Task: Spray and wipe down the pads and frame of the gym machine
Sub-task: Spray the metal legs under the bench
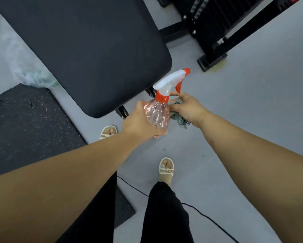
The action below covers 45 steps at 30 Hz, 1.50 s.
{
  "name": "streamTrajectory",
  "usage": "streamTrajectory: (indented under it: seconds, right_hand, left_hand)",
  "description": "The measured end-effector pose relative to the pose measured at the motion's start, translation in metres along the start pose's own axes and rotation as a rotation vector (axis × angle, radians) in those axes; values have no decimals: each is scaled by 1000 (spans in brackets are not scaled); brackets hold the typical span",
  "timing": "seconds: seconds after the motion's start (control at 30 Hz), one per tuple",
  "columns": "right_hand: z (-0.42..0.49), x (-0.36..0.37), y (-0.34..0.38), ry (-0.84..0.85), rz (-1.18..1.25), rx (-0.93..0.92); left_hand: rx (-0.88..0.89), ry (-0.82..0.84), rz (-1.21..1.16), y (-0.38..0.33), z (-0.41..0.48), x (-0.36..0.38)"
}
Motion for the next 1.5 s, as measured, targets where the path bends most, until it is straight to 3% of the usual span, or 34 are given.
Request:
streamTrajectory:
  seconds: [0.23, 0.43, 0.57, 0.7, 0.83, 0.93, 1.13, 1.3, 1.5]
  right_hand:
    - [-3, -1, -30, 156, -111, -201]
    - [24, 43, -75, 276, -92, -218]
    - [47, 88, -93, 206, -157, -309]
    - [74, 125, -112, 13, -174, -467]
    - [99, 145, -138, 20, -336, -638]
    - [119, 161, -147, 65, -432, -758]
    - [156, 187, -146, 103, -411, -834]
    - [167, 212, -152, 158, -442, -727]
    - [177, 190, -167, 366, -439, -597]
  left_hand:
    - [-113, -164, -249, 39, -4, 87]
    - [-157, -252, -318, 96, 13, 128]
    - [-143, -300, -336, 136, 27, 140]
    - [-86, -176, -374, 179, 49, 142]
    - [-21, 123, -310, 206, 85, 114]
    - [129, 145, -195, 216, 106, 103]
    - [354, -138, -317, 245, 128, 99]
    - [480, -209, -468, 262, 132, 104]
    - [385, -231, -584, 299, 133, 116]
Point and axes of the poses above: each hand's wrist, its own z-axis towards the middle knuckle, its own x-axis out of the palm, y = z × x, the point moved 4 cm from there along z, towards the middle knuckle, and after that the axes turned 3 degrees about y, right-handed, at the moved point
